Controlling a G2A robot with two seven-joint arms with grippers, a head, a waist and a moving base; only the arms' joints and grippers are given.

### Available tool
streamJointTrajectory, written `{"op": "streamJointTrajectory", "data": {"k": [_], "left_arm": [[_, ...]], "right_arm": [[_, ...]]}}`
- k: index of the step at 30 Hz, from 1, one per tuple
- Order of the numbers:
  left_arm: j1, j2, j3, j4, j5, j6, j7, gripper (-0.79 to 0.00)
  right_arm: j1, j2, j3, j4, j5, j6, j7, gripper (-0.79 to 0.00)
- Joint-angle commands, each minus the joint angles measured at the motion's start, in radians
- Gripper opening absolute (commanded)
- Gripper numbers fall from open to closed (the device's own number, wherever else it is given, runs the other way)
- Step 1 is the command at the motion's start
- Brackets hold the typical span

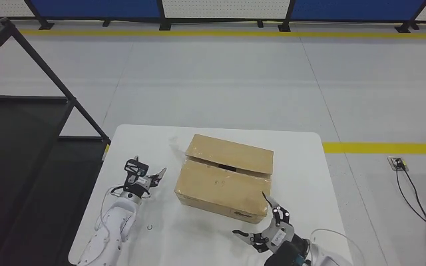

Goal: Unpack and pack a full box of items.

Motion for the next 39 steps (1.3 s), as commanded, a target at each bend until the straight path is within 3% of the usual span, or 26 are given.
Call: {"op": "streamJointTrajectory", "data": {"k": [1,10,18,29,39], "left_arm": [[-0.050,-0.005,0.029,0.057,0.029,-0.020,0.024,0.000],[-0.222,-0.047,0.158,0.278,0.103,0.004,0.097,0.000],[-0.319,-0.092,0.241,0.430,0.107,0.021,0.152,0.000],[-0.385,-0.139,0.268,0.544,0.037,0.127,0.219,0.000],[-0.384,-0.142,0.225,0.565,-0.046,0.229,0.340,0.000]], "right_arm": [[-0.017,0.002,0.007,-0.006,-0.006,0.010,-0.008,0.000],[-0.104,0.013,0.053,-0.032,-0.009,0.061,-0.060,0.000],[-0.136,0.019,0.063,-0.046,-0.017,0.078,-0.071,0.000],[-0.135,0.024,0.049,-0.064,-0.041,0.074,-0.051,0.000],[-0.110,0.029,0.037,-0.061,-0.042,0.057,-0.039,0.000]]}}
